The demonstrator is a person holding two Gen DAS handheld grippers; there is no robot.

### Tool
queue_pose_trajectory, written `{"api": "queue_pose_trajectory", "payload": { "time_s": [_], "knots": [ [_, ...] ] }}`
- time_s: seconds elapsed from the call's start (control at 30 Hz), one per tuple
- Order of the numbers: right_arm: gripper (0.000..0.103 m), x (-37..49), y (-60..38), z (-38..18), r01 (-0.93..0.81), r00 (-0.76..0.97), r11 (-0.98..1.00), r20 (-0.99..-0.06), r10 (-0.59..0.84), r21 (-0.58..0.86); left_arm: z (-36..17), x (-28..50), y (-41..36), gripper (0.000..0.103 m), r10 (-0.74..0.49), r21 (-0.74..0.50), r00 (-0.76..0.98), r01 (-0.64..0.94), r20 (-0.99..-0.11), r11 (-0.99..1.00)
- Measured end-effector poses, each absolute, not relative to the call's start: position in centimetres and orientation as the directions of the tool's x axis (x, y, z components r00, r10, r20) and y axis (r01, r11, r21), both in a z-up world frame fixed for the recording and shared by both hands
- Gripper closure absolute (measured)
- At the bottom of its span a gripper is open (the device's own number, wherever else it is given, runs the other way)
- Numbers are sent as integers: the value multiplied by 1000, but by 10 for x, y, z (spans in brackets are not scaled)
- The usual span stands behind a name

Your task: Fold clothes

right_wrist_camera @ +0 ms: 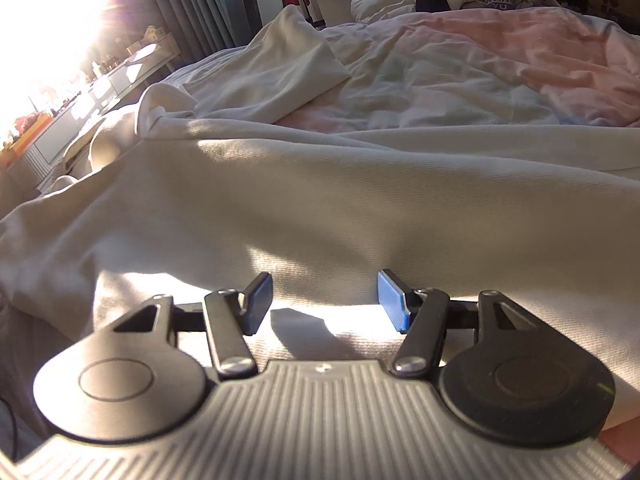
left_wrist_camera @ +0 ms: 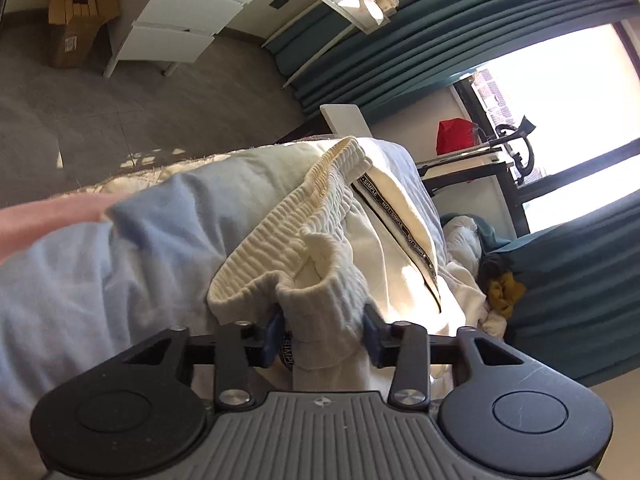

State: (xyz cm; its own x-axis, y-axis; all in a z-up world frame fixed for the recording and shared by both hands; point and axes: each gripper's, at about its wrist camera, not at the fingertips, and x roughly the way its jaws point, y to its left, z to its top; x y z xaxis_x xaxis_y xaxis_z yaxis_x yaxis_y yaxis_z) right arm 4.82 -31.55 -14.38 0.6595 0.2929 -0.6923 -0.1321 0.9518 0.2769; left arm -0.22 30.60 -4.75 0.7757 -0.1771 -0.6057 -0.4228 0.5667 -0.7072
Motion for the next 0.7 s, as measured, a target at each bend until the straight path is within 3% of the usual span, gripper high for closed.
{"api": "queue_pose_trajectory", "payload": {
  "time_s": [0.2, 0.33, 0.47, 0.53, 0.7],
  "knots": [
    [43, 48, -316, -145, -137, 662, 952, -690, 294, 275, -6, -26, 299, 79, -150, -612, 764, -366, -628, 701],
    [43, 49, -315, -144, -140, 658, 952, -692, 296, 273, -31, -27, 307, 79, -135, -566, 702, -429, -699, 704],
    [43, 47, -313, -144, -143, 658, 955, -695, 288, 260, -57, -32, 317, 75, -166, -583, 703, -409, -692, 702],
    [43, 46, -313, -144, -142, 659, 955, -695, 286, 259, -56, -37, 318, 60, -174, -586, 720, -374, -672, 718],
    [43, 44, -315, -139, -127, 669, 951, -684, 291, 280, -38, -52, 311, 36, -134, -526, 730, -339, -670, 780]
  ]
}}
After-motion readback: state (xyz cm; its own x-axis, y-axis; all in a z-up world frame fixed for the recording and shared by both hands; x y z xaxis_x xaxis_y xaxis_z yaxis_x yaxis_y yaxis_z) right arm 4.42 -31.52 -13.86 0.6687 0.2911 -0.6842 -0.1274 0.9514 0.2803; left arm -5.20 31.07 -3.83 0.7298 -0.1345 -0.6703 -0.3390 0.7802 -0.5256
